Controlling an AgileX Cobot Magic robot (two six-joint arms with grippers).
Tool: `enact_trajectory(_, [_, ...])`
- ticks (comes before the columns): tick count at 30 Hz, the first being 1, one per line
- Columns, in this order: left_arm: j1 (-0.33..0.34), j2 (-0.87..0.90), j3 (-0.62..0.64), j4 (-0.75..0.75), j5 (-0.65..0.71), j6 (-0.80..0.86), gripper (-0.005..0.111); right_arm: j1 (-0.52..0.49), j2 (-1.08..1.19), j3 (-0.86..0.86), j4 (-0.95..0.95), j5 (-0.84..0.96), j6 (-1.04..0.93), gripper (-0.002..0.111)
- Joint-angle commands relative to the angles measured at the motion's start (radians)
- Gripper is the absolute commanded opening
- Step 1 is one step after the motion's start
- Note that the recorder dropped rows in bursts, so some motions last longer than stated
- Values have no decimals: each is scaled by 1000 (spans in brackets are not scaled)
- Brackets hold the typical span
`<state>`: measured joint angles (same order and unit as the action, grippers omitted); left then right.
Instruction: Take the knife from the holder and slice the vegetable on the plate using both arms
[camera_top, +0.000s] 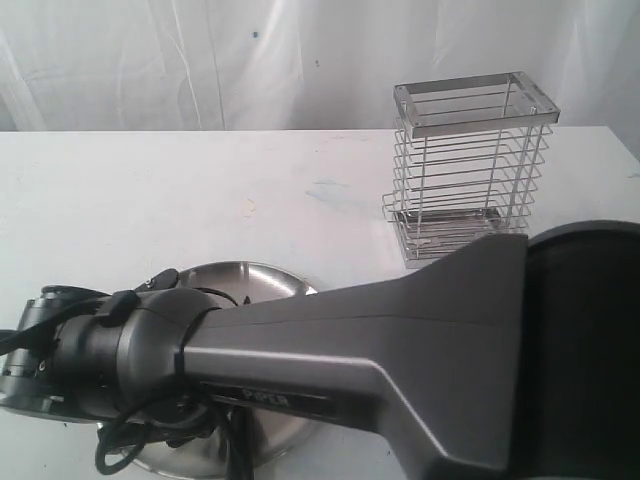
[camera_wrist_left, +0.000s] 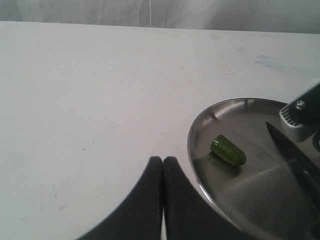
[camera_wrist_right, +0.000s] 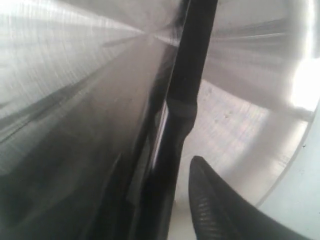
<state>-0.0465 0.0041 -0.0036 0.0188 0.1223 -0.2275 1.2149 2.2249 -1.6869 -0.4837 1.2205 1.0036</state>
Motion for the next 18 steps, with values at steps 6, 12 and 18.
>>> enact_trajectory(6, [-5, -4, 4, -6, 2, -1, 0, 5, 2, 46, -30, 1, 24, 41])
enact_trajectory(12, [-5, -4, 4, -6, 2, -1, 0, 5, 42, 49, -27, 1, 40, 41])
enact_trajectory(18, [-5, -4, 4, -6, 2, -1, 0, 5, 42, 49, -73, 1, 110, 40])
